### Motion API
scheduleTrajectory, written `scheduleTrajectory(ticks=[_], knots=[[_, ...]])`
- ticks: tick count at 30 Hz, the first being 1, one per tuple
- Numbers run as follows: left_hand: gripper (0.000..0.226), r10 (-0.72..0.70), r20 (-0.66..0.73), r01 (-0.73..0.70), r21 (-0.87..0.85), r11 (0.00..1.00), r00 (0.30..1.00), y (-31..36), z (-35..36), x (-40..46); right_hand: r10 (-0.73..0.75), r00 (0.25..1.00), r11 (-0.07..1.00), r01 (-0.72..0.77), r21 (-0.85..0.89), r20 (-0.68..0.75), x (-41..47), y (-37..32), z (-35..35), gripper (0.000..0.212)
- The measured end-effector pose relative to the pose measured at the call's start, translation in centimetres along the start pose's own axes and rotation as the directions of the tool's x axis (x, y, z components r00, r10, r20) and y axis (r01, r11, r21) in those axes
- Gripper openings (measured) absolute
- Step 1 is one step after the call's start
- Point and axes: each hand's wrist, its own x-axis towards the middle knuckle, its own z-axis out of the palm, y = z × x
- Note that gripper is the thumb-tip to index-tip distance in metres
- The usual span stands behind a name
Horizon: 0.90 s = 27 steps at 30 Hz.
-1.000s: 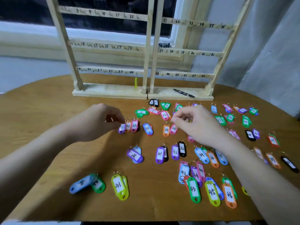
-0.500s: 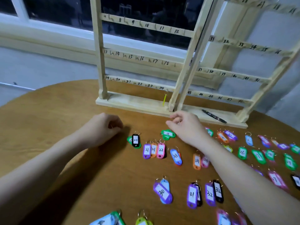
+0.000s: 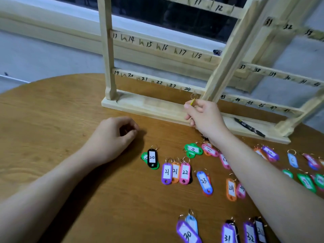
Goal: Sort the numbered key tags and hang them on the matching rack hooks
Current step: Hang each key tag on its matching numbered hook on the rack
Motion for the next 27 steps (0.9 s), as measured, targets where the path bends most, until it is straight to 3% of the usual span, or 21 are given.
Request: scheduleTrajectory(ticks=[6, 17, 23, 27], knots=[[0.006, 0.025, 0.021, -0.025, 0.018, 1.0, 0.999, 0.2, 0.0, -0.2, 0.036, 0.995, 0.964, -0.058, 0.258, 0.091, -1.5, -1.3, -1.3, 0.015], [0.016, 0.055, 0.044, -0.055, 0.006, 0.998, 0.998, 0.3, -0.2, -0.4, -0.031, 0.974, 0.933, -0.052, 0.355, 0.225, -4.6, -2.9, -2.4, 0.018], [0.01, 0.046, 0.066, -0.047, 0.001, 0.999, 0.997, 0.6, -0.2, -0.6, -0.096, 0.926, 0.995, 0.081, 0.057, 0.366, -7.0, -4.0, -1.4, 0.026], [0.012, 0.095, 0.065, -0.092, -0.05, 0.994, 0.993, 1.3, -0.4, -0.8, -0.151, 0.907, 0.947, 0.248, -0.206, 0.394, -8.3, -4.7, -0.3, 0.04]])
